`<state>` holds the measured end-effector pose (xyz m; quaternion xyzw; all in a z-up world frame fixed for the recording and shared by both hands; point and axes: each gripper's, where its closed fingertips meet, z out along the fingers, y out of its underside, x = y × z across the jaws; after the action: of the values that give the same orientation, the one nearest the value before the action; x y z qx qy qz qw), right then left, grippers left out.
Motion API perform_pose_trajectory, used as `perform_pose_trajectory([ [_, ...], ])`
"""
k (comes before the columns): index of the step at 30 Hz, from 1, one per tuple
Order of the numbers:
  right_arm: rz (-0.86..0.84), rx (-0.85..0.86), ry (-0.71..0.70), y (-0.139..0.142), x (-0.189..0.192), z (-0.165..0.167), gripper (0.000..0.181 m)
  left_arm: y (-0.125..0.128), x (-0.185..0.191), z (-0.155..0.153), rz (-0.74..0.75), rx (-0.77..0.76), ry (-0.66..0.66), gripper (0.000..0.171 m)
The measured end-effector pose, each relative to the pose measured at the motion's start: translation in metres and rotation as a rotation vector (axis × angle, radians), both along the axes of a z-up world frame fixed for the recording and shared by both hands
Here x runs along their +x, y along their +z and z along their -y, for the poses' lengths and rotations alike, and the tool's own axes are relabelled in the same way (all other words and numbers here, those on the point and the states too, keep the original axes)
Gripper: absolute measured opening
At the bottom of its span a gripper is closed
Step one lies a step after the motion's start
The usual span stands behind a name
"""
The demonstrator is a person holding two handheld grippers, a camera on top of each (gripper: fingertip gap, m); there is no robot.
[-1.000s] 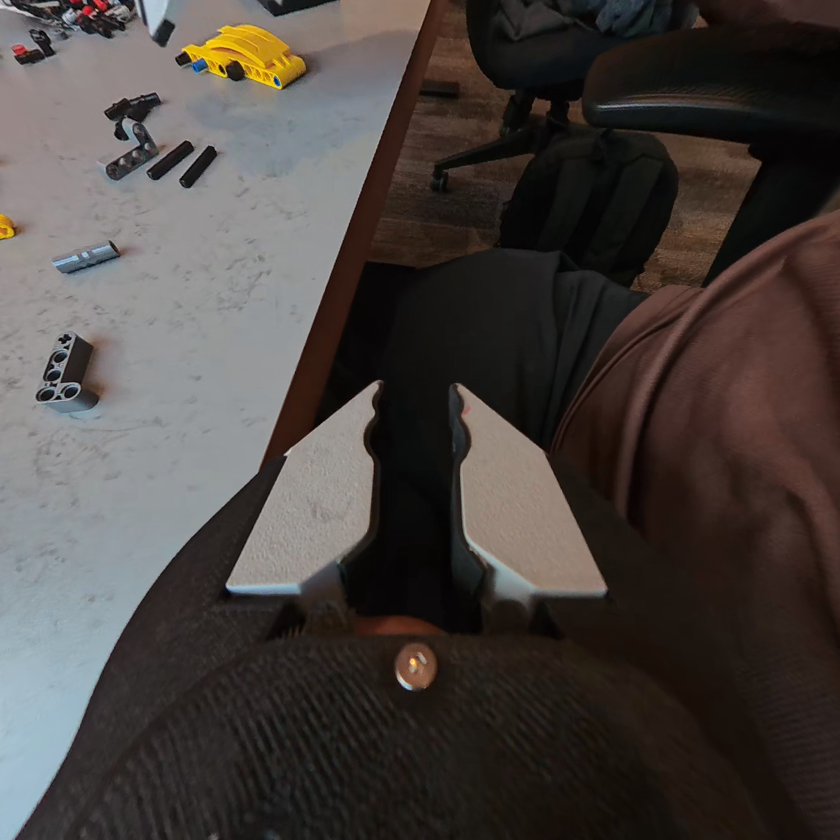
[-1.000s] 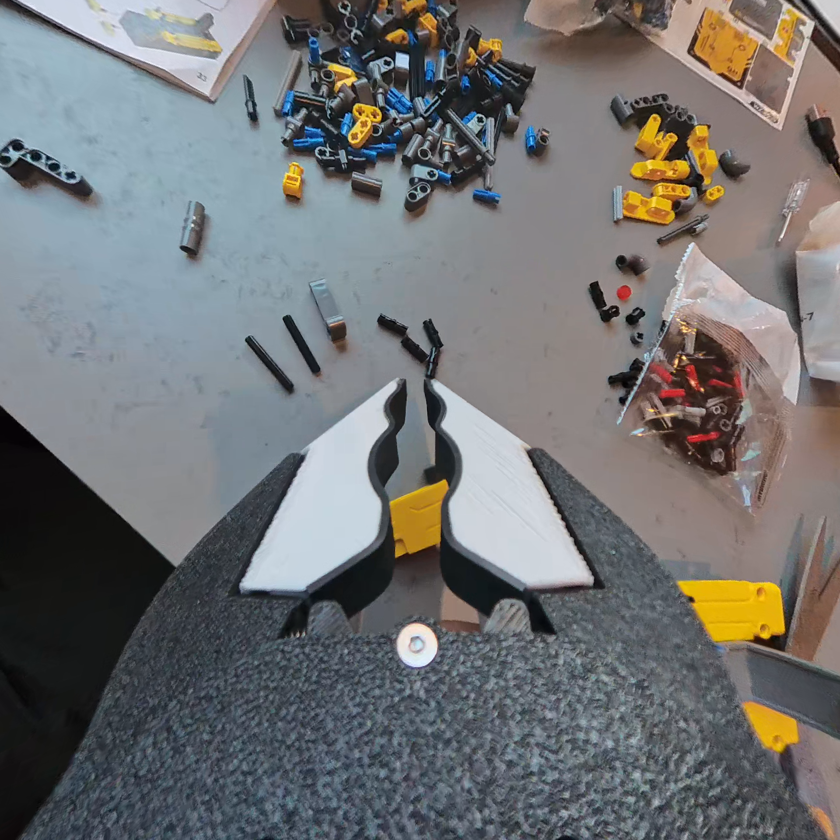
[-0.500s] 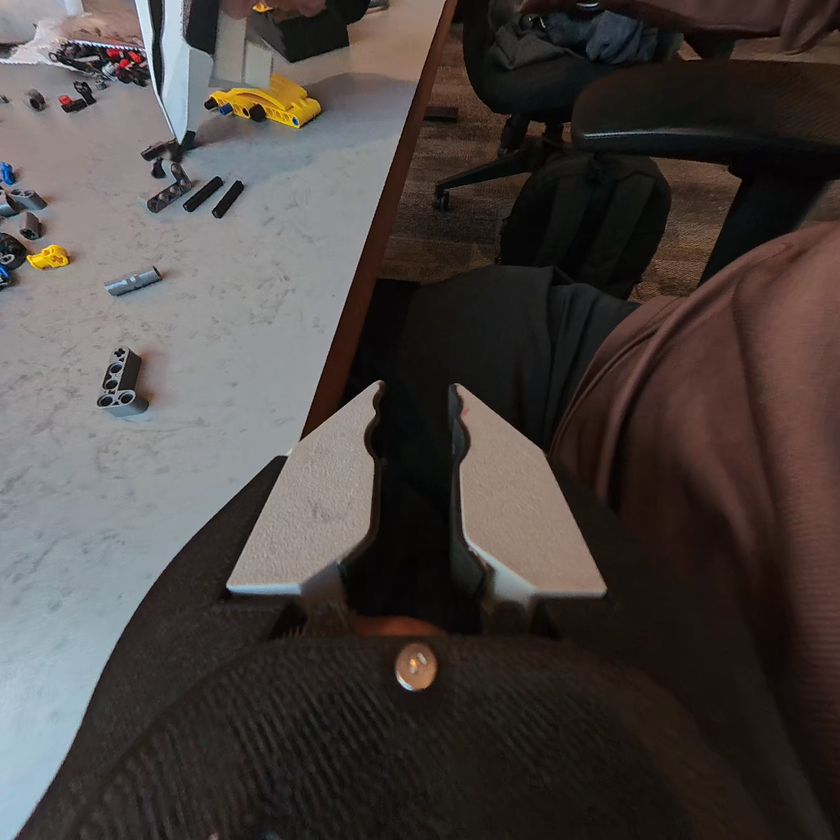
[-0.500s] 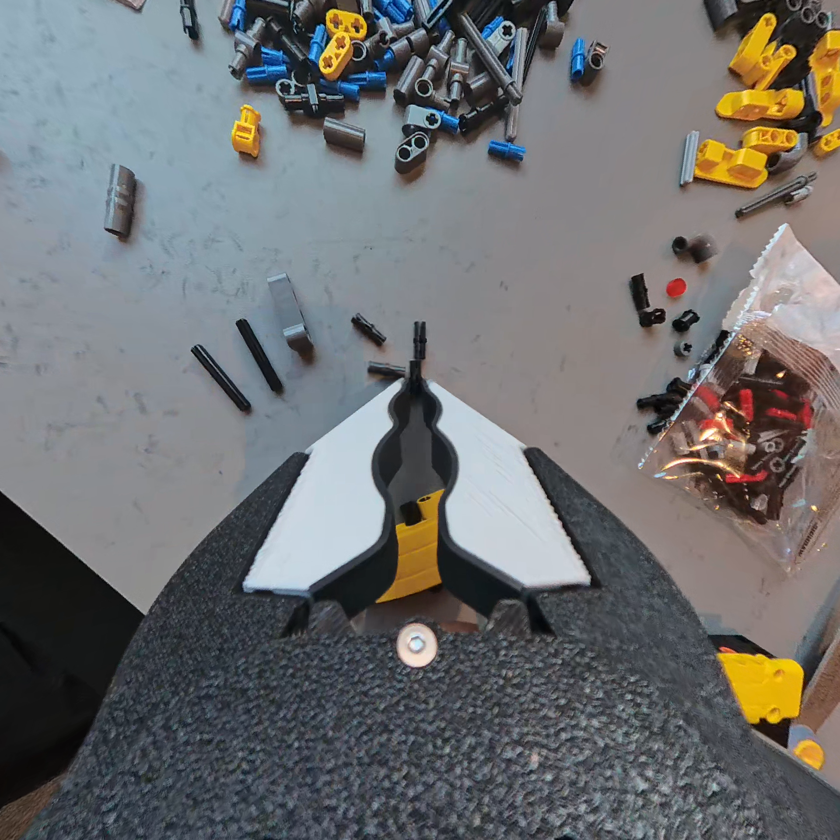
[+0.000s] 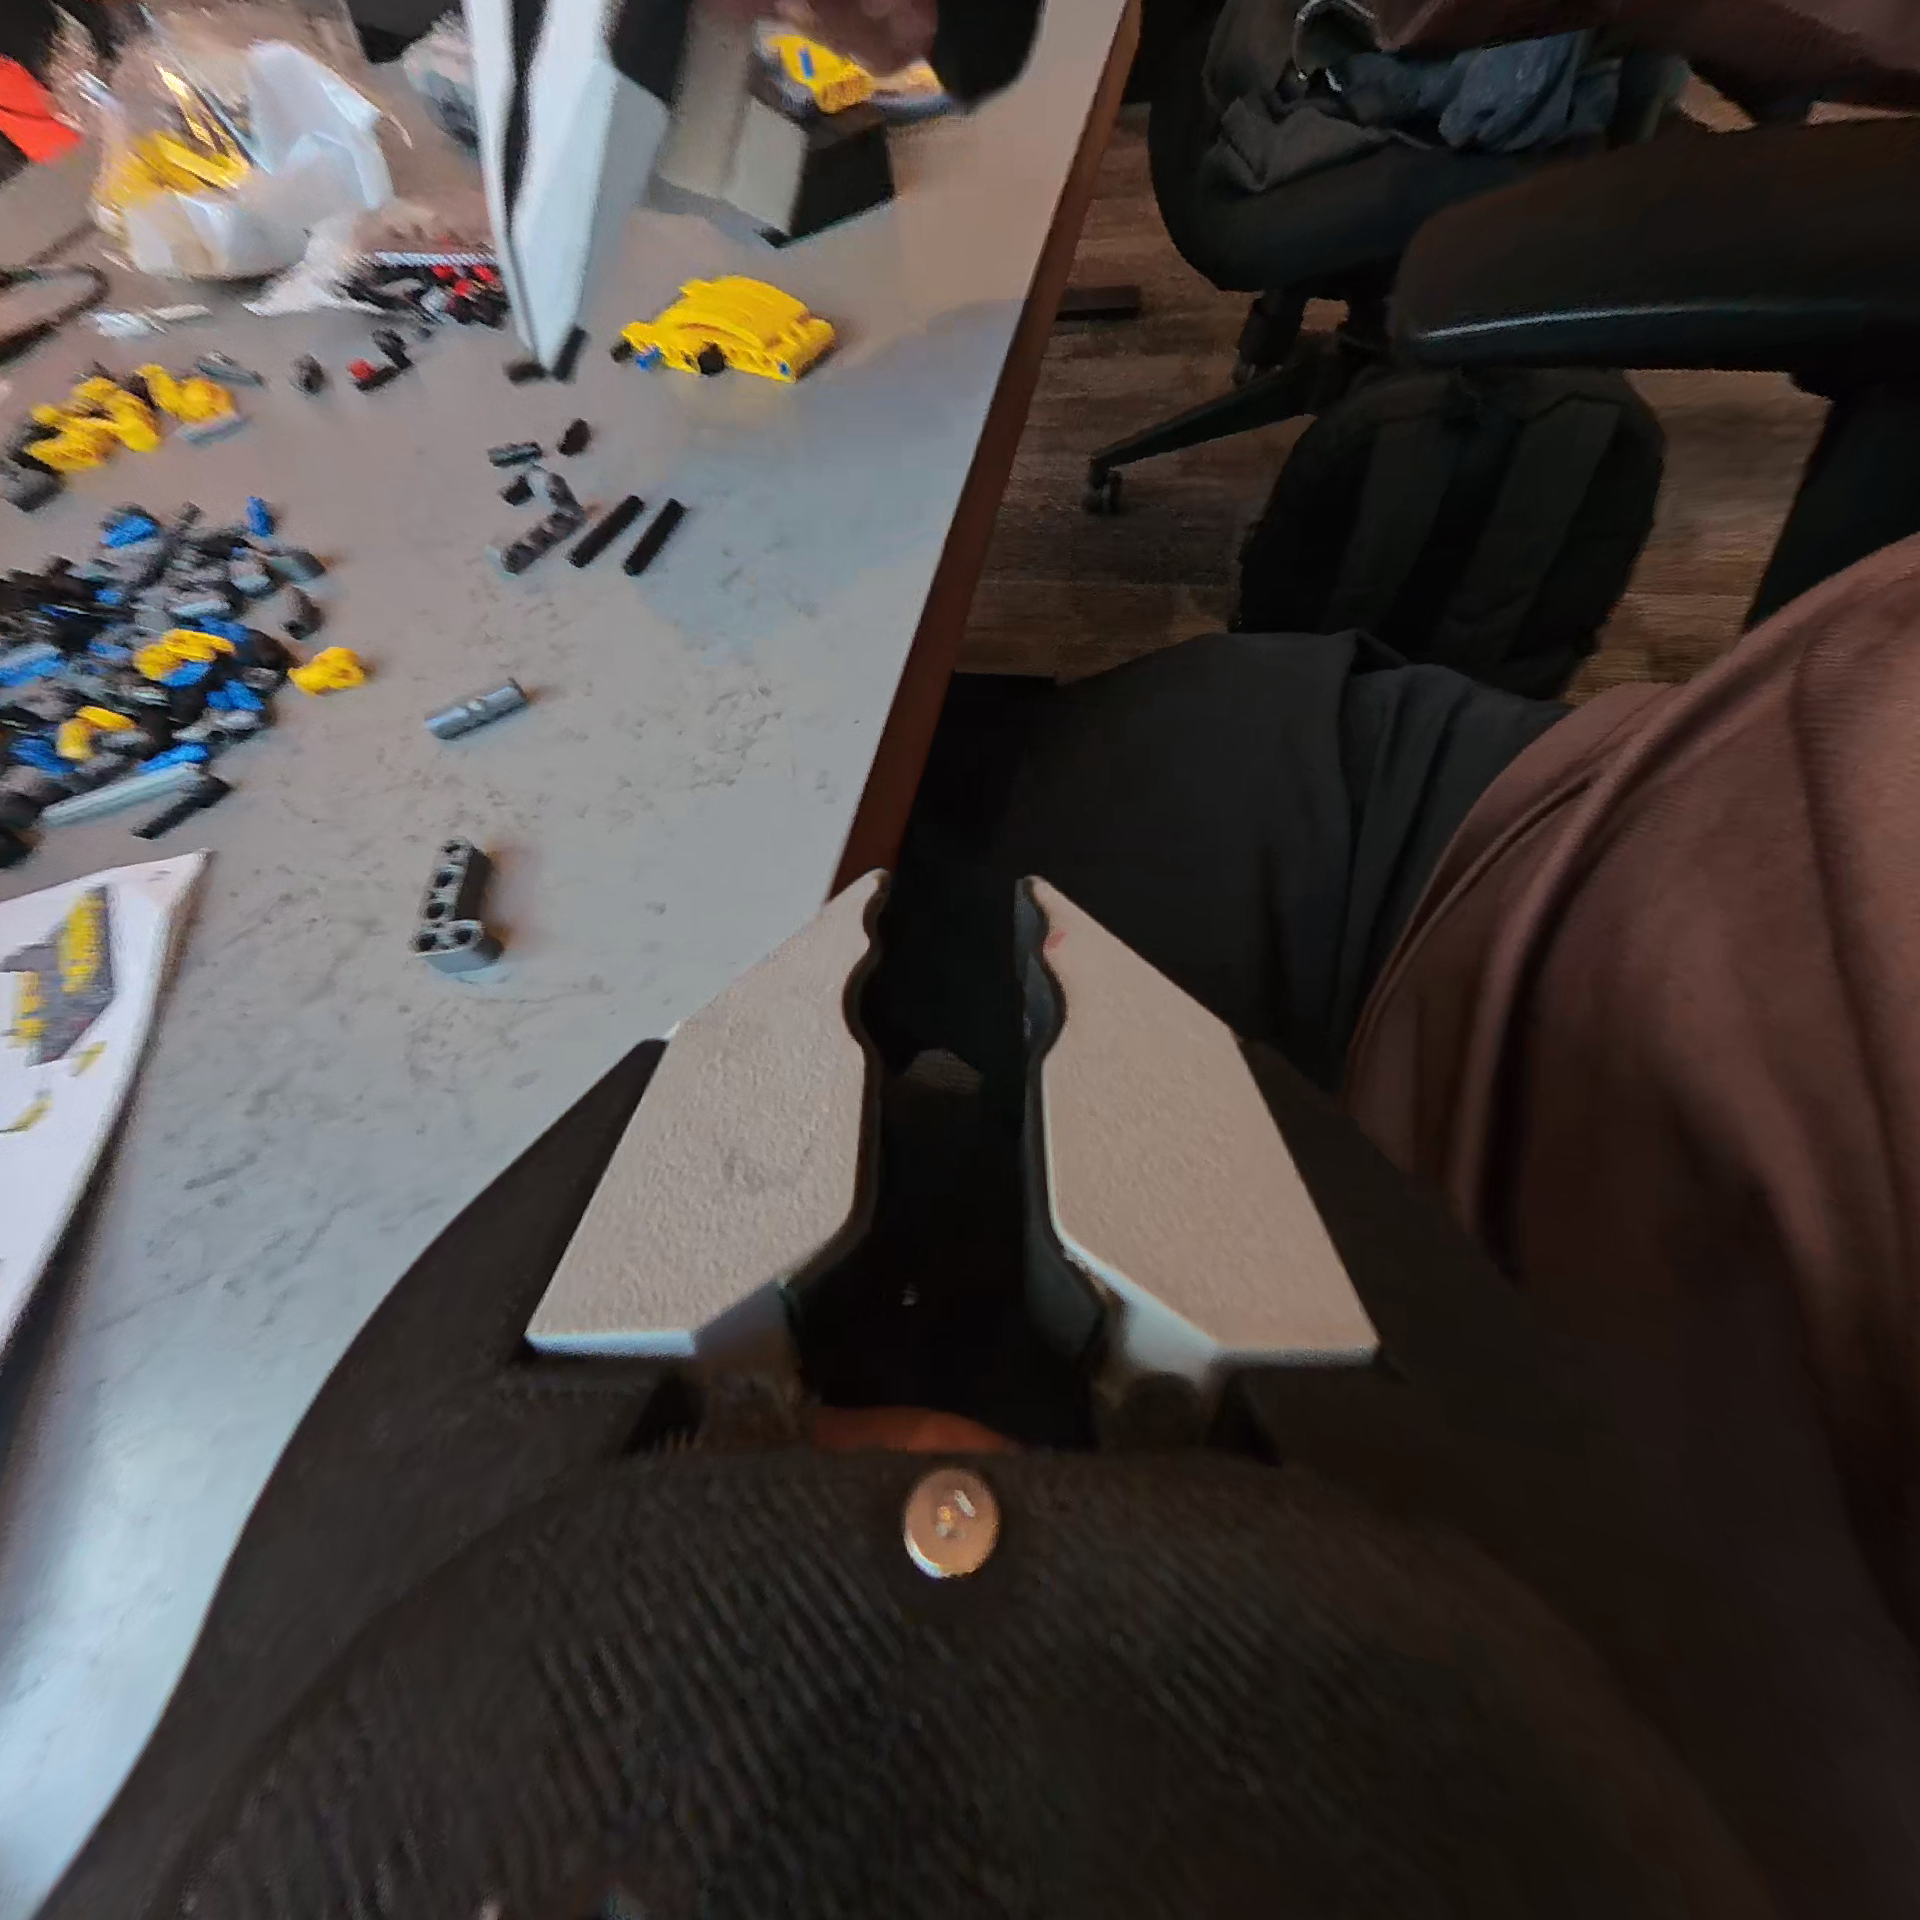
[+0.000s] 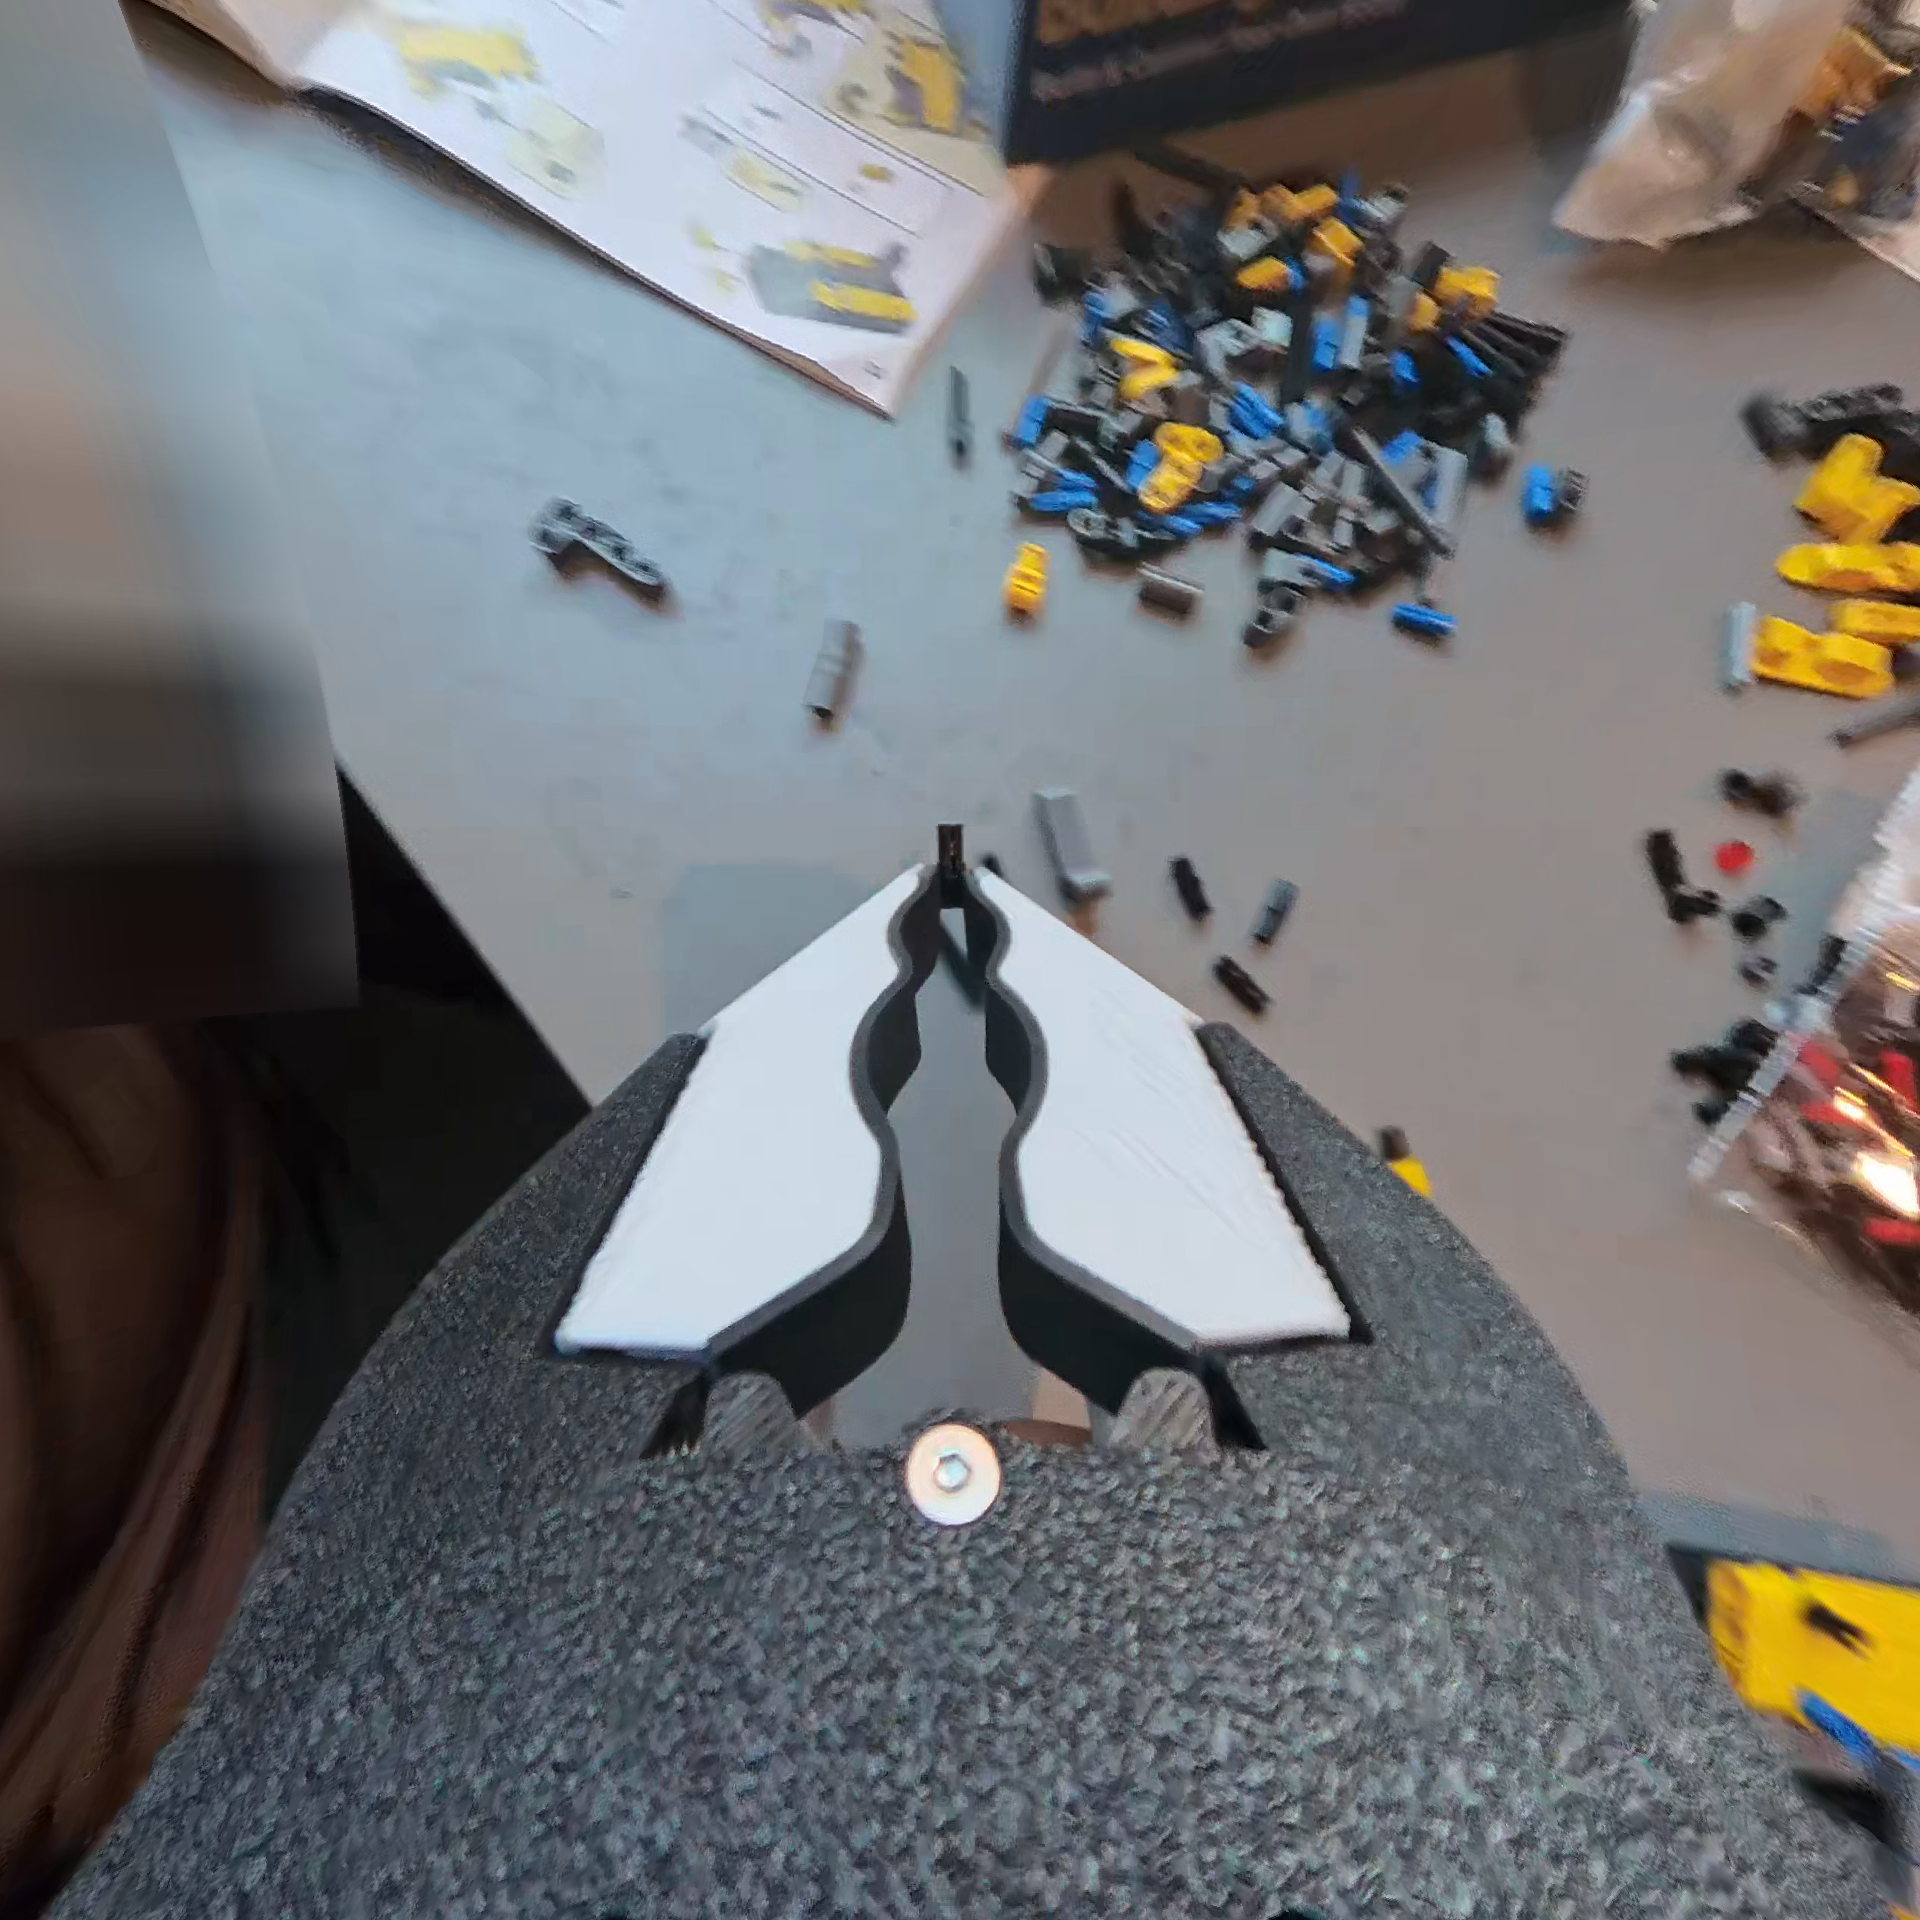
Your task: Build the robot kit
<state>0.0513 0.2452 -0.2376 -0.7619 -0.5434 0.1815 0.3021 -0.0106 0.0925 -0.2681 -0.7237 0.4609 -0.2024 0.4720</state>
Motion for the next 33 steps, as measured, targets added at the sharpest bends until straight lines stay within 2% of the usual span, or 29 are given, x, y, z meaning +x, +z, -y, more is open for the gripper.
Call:
perform_pose_trajectory([
  [6, -0.122, -0.173, 0.187, 0.007, -0.056, 0.066, 0.004, 0.028, -0.031, -0.024, -0.07, 0.226, 0.126, 0.013],
  [9, -0.116, -0.24, 0.267, 0.003, -0.072, 0.09, 0.004, 0.027, -0.037, -0.028, -0.136, 0.299, 0.134, 0.013],
  [15, -0.094, -0.33, 0.363, -0.004, -0.089, 0.118, 0.003, 0.022, -0.036, -0.029, -0.259, 0.414, 0.119, 0.014],
  [21, -0.061, -0.388, 0.406, -0.012, -0.092, 0.134, 0.003, 0.022, -0.032, -0.027, -0.327, 0.507, 0.102, 0.015],
  [30, -0.054, -0.436, 0.41, -0.014, -0.093, 0.139, 0.003, 0.018, -0.028, -0.025, -0.354, 0.531, 0.068, 0.009],
  [33, -0.056, -0.437, 0.415, -0.012, -0.094, 0.139, 0.003, 0.016, -0.028, -0.025, -0.364, 0.534, 0.067, 0.003],
])
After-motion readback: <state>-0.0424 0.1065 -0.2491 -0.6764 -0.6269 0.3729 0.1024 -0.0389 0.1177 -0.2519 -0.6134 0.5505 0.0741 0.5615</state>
